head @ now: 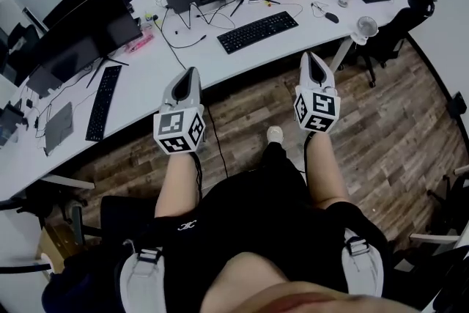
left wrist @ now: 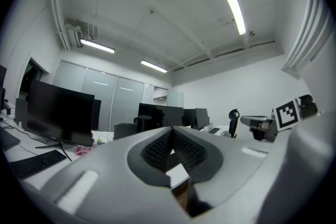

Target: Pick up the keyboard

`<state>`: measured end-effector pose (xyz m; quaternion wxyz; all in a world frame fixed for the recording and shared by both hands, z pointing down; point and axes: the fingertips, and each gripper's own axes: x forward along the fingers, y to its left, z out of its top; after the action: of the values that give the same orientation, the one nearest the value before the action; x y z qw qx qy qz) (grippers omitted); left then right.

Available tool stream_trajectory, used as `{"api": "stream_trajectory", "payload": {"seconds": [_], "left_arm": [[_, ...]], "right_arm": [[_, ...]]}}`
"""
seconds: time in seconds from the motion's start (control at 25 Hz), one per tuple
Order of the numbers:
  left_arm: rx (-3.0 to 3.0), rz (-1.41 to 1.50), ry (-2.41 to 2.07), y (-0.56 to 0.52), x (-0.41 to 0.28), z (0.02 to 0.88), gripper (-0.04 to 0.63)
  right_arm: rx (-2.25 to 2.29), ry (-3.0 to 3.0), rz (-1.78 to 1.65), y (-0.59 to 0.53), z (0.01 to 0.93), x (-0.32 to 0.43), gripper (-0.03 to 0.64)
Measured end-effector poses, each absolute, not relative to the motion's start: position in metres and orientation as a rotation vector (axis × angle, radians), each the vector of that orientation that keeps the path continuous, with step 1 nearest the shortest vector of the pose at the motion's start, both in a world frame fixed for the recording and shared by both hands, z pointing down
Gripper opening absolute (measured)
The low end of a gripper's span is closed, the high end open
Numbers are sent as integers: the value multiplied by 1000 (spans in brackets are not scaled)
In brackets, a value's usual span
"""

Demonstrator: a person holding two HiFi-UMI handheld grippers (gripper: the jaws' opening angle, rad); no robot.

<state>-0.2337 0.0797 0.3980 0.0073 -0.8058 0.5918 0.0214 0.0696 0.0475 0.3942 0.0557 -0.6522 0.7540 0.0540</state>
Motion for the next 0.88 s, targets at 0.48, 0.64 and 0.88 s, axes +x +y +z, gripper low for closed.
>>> {"api": "stream_trajectory", "payload": {"seconds": [0.48, 0.64, 0.88], "left_arm": [[-2485, 46, 1992, -193, -151, 393, 52], [-2450, 26, 2035, -244, -134, 385, 54], [-2487, -58, 2120, -279, -126, 408, 54]], "right_arm": [[-1868, 2443, 96, -248, 380, 146, -5], [-1813, 2469, 53, -308, 374, 167, -5], [-1764, 2524, -59, -363, 389, 177, -5]]}}
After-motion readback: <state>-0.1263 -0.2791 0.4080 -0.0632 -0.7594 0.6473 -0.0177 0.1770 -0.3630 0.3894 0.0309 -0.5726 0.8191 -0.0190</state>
